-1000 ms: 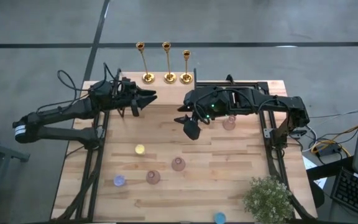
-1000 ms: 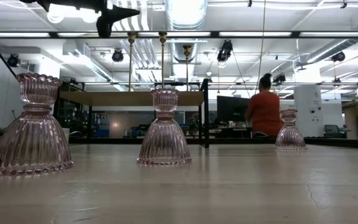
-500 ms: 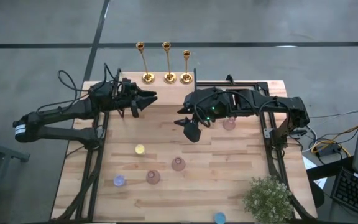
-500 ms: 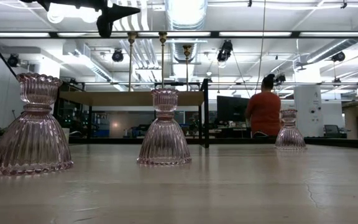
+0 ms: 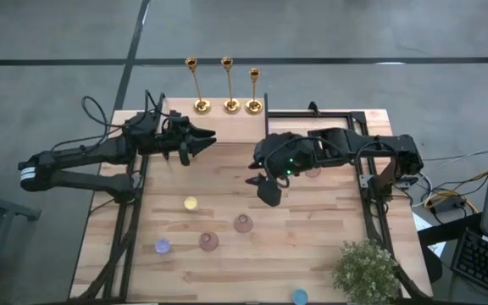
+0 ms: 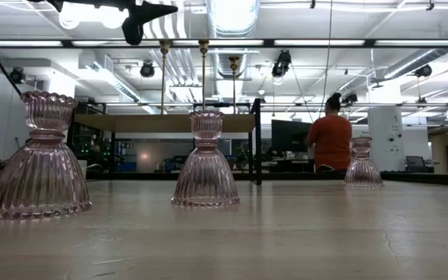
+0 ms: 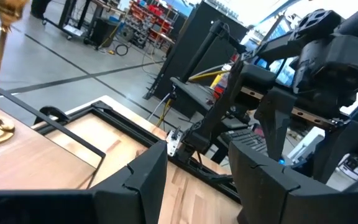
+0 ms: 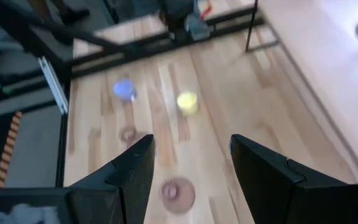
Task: Pick & Place candle stick holders
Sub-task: Put the blue scented candle on the shelf
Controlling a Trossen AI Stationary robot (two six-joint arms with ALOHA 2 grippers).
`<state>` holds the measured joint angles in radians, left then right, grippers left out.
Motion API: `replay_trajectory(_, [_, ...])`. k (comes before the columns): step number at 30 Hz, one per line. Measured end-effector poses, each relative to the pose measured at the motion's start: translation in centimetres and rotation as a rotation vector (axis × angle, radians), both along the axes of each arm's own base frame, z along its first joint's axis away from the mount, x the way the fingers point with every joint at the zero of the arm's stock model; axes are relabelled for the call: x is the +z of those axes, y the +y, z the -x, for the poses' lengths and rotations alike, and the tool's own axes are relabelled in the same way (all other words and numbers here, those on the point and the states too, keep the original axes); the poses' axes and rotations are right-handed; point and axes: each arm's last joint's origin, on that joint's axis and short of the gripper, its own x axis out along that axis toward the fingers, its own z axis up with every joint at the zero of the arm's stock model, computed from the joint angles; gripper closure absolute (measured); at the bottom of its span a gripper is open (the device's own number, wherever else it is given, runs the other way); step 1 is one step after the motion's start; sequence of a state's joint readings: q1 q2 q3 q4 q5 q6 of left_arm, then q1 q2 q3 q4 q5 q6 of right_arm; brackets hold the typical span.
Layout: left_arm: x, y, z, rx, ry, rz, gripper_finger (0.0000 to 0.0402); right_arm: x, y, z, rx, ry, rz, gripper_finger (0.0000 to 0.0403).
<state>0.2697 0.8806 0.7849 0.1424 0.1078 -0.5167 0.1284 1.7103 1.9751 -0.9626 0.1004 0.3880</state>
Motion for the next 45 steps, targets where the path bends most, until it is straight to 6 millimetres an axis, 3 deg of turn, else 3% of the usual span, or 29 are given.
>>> replay_trajectory(7, [-0.7,-0.2,-0.9,-0.021,0.035,0.012,0.0225,-0.8,1.5,0.8,0.009,0.103,-0.035,0.0200])
replay_trajectory(16, [-0.7,-1.5,-1.4,-0.090,0.021,0.089,0.0225,-2.3,6.7,2.9,0.179,0.246,0.000,0.0200])
replay_trajectory(29, [0.4,-4.5,-1.6,-0.255,-0.086,0.235,0.0225,-8.9,14.9,6.5,0.346,0.444,0.039,0.0200])
replay_trajectory(40, [0.6,-6.9,-1.5,-0.382,-0.089,0.227,0.0225,-14.9,17.7,6.7,0.256,0.493,-0.184,0.0200])
replay_trajectory(45, [0.5,-7.8,-1.4,-0.441,-0.078,0.228,0.0225,-16.3,18.6,7.0,0.217,0.536,-0.215,0.0200])
